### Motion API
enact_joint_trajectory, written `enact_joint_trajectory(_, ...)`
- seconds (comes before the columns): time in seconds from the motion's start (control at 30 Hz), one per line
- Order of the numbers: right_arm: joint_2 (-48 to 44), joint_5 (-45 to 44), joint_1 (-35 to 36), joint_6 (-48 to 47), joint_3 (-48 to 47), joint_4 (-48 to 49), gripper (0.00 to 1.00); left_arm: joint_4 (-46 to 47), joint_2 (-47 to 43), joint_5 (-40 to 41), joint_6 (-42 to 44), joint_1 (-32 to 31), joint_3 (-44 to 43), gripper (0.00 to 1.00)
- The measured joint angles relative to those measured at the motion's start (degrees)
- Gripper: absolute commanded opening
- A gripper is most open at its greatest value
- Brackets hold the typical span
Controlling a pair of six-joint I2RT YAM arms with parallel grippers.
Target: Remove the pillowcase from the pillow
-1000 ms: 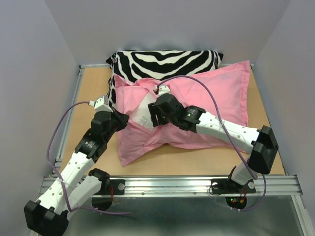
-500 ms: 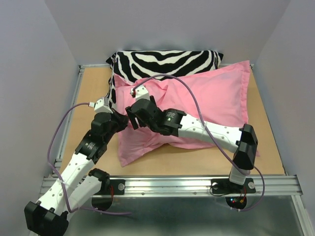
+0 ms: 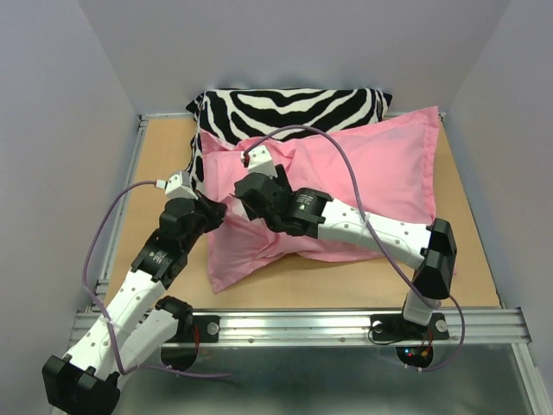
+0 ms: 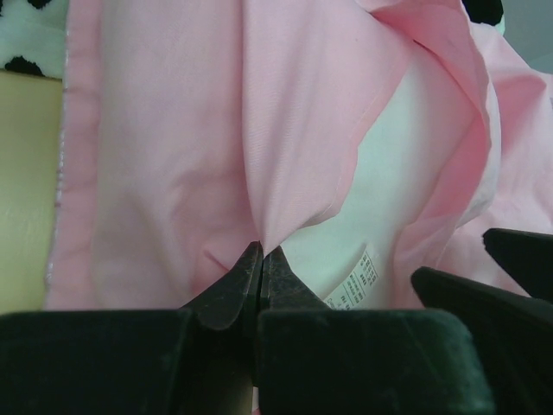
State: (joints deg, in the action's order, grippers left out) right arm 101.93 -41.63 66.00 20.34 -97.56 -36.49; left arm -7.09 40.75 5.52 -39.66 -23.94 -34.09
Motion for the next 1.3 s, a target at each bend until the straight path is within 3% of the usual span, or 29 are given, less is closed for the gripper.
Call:
enact_joint_trajectory(0.1,-1.4,-1.8,0.0,0.3,0.0,-0.7,0.45,0.0,0.0,0.0,0.0,0.0,0.0,0.00)
enact_joint_trajectory(0.13,-1.7,-2.3,0.0,0.3,0.0,-0.7,0.42,0.0,0.0,0.0,0.0,0.0,0.0,0.00)
enact_joint_trajectory(0.3,-1.9,-3.5,-1.2,0.7,2.0,-1.2,0.41,0.0,0.0,-0.1,0.0,0.0,0.0,0.00)
enact_joint_trajectory(0.5,-3.0,-4.3,-4.2,1.4,4.9,-2.9,0.19,0.0,0.0,-0.2,0.0,0.0,0.0,0.00)
enact_joint_trajectory(0.6,-7.7,-4.5,-7.2,2.4,8.3,-3.8,0.16,0.0,-0.1,-0.1,0.0,0.0,0.0,0.00)
enact_joint_trajectory(0.77,-18.3,-4.5,-12.6,4.5,12.7,-4.9,0.25,0.0,-0.2,-0.2,0.0,0.0,0.0,0.00)
enact_joint_trajectory(0.87,-22.3,-2.4,-13.5,5.0,12.8,-4.8,0.41,0.0,-0.2,-0.2,0.0,0.0,0.0,0.00)
enact_joint_trajectory(0.9,-22.9,-0.6,-13.0,5.0,12.7,-4.6,0.56,0.0,-0.2,-0.3,0.0,0.0,0.0,0.00)
enact_joint_trajectory(1.03,-19.3,2.5,-9.6,5.3,10.7,-4.1,0.75,0.0,-0.2,-0.4,0.0,0.0,0.0,0.00)
enact_joint_trajectory(1.3,-7.9,4.8,-2.9,6.4,8.7,-3.3,0.81,0.0,-0.2,-0.5,0.0,0.0,0.0,0.00)
